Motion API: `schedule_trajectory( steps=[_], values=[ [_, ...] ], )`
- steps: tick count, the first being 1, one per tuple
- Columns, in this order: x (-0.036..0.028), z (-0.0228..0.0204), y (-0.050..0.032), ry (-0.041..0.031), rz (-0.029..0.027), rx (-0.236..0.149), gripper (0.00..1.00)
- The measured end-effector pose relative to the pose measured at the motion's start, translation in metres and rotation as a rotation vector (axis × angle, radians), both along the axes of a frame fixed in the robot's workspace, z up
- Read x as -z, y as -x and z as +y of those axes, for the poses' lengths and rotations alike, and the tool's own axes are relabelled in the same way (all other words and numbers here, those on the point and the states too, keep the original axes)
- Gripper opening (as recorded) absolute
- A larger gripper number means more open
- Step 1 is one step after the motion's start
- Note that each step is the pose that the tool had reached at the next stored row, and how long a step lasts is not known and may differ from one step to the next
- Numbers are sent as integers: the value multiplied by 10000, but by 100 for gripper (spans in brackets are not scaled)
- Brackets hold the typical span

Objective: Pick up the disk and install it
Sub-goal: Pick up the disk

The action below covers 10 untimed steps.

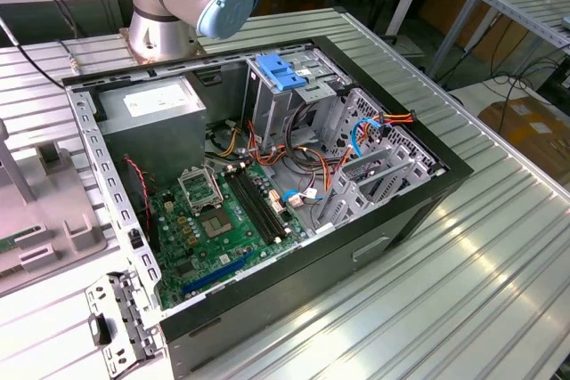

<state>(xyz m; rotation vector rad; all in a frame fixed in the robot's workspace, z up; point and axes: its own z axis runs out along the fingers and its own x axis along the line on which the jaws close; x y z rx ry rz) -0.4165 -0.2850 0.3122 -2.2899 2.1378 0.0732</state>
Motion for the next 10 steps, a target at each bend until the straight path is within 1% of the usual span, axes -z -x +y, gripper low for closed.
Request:
schedule_trajectory(
  steps=[10],
  values=[
    [111,0,7,0,0,0,75]
  ],
)
